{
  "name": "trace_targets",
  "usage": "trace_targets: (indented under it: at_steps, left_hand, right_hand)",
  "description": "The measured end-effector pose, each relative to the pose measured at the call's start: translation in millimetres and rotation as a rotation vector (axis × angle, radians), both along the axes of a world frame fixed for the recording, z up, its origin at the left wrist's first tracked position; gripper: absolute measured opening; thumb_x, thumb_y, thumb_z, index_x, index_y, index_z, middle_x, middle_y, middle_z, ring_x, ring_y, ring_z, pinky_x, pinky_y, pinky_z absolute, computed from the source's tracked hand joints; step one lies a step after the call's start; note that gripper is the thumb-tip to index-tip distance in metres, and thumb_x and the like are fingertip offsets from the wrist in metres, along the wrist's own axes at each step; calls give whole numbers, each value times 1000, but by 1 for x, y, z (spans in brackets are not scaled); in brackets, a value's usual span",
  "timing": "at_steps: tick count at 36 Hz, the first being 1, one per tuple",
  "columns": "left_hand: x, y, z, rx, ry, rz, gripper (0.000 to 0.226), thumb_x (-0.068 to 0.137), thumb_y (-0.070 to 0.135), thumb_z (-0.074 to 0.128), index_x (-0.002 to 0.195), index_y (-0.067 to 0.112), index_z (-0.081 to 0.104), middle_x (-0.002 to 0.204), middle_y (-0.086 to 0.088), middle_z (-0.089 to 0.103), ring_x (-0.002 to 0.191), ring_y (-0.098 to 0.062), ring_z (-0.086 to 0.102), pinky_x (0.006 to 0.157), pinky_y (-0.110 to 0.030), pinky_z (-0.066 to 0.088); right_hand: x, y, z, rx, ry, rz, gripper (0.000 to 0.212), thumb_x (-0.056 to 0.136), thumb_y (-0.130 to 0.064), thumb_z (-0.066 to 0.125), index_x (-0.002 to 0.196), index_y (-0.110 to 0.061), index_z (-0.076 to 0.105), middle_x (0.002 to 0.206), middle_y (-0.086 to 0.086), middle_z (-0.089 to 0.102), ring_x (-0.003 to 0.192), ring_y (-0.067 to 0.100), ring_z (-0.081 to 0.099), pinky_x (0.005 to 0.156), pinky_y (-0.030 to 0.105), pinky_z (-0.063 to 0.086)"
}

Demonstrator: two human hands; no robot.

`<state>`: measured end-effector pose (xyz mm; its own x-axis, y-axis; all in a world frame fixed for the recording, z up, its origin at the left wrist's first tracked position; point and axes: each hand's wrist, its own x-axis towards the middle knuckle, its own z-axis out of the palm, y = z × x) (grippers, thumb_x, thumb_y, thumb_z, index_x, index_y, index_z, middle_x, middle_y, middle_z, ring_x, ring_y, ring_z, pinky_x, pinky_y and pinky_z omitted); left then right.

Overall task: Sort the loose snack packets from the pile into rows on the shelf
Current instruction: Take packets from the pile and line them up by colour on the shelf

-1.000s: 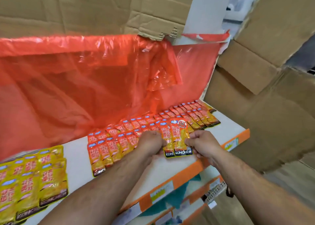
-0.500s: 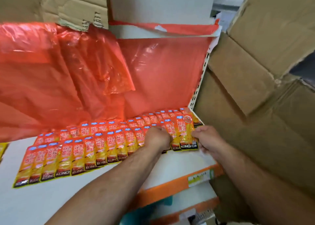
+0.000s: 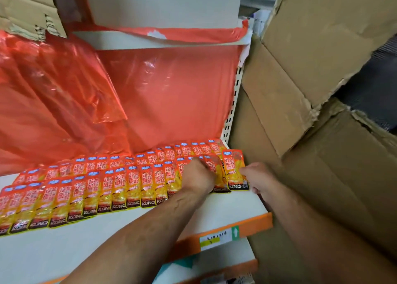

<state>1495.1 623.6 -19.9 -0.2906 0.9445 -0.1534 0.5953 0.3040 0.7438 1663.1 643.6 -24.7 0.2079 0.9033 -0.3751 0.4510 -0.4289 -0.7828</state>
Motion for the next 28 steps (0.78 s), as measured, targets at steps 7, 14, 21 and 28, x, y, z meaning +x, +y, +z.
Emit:
trace_targets:
  at_steps: [7,14,21,28]
  left_hand:
    - [5,4,1,-11,69,-61,23,82,10,57,104,4,56,103,-12,66,88,-28,59,66,-28,40]
    - [3,3,1,-12,99,-101,22,84,15,58,103,5,54,103,-13,67,90,-31,63,67,-30,45]
    - [-7,-2,-1,61,189,-113,29,86,33,63,104,12,53,97,-8,68,87,-30,64,72,-35,53]
    - [-22,-5,-1,120,263,-107,24,89,37,59,99,16,54,94,-8,68,84,-30,64,67,-34,49]
  right_hand:
    - [-1,2,-1,-23,-24,55,16,94,-20,58,81,-10,57,57,2,45,46,18,30,45,24,22]
    - [-4,5,2,-50,-25,55,16,96,-21,58,87,-8,59,64,3,51,48,17,29,47,25,22]
    - [-9,11,3,-36,-29,83,26,96,-26,62,100,0,65,62,4,50,47,17,34,47,26,27]
    - [-17,16,1,3,-223,140,43,89,-25,65,54,-17,41,37,-7,36,37,18,36,43,18,25]
